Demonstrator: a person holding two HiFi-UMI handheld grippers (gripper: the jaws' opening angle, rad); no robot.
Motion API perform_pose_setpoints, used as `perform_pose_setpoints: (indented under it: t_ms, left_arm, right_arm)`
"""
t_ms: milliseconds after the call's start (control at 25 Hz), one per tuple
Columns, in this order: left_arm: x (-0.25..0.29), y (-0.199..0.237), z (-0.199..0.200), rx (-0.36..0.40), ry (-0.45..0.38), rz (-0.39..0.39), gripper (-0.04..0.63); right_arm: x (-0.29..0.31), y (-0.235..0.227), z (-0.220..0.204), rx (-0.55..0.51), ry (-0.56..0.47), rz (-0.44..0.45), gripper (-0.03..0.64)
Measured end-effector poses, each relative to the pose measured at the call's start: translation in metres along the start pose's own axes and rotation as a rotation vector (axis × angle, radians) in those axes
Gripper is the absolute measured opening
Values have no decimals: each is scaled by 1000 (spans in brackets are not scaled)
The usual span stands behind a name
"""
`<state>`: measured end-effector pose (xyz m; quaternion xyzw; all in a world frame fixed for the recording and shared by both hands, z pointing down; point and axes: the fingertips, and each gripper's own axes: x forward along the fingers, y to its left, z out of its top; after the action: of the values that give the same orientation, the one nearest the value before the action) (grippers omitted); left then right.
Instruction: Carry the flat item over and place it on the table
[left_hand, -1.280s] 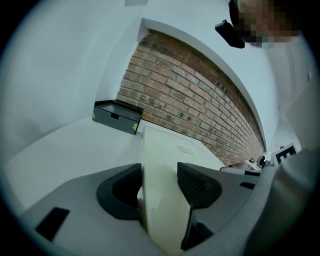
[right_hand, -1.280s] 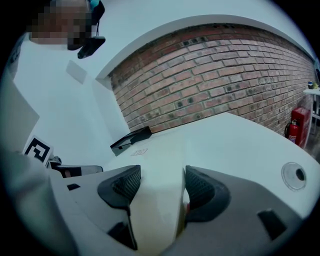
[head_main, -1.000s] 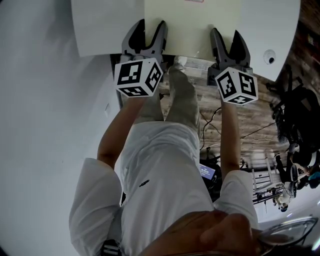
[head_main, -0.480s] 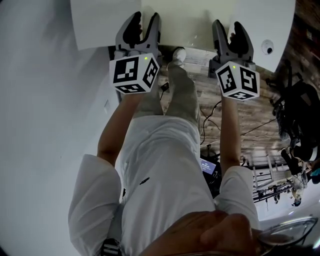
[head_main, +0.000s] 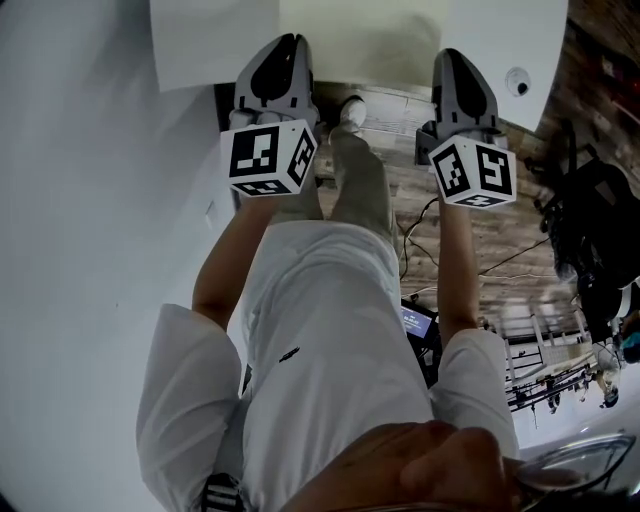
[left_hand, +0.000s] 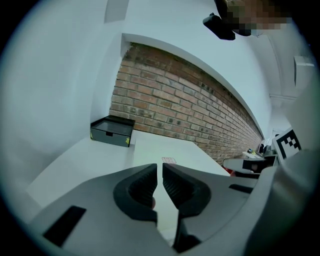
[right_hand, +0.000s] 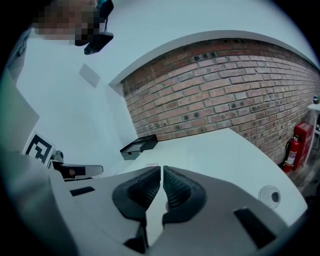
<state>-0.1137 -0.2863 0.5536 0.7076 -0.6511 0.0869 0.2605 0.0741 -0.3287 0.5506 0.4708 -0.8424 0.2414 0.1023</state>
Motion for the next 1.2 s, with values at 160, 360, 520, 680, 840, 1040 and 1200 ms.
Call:
perform_pose_setpoints:
  t_ms: [160,360,520,680,840,1040,1200]
  left_arm:
    - [-21,-8,8,-3,2,-8,37]
    - [-43,-22,22,8,0,-15,32]
    - [-65,-33,39,6,-8,-29,31]
    - [-90,-40,57,6,-25,-39,31]
    - [-113,-54,76,13,-43,-50,29]
    - [-141,-70,95,24,-62,-71,29]
    - [-168,-83,108,34,-68,-72,28]
  right_arm:
    - [-17,14,7,-22,8,12,41]
    - [-39,22,21,-36,-5,10,41]
    - [-60,32,40,-32,-24,-1,41]
    - [-81,48,57,-40,-40,-2,41]
    - [-105,58,73,-54,-48,0,41]
    - [-133,72,88,-68,-56,6,41]
    - [-157,87,98,-71,-60,21,41]
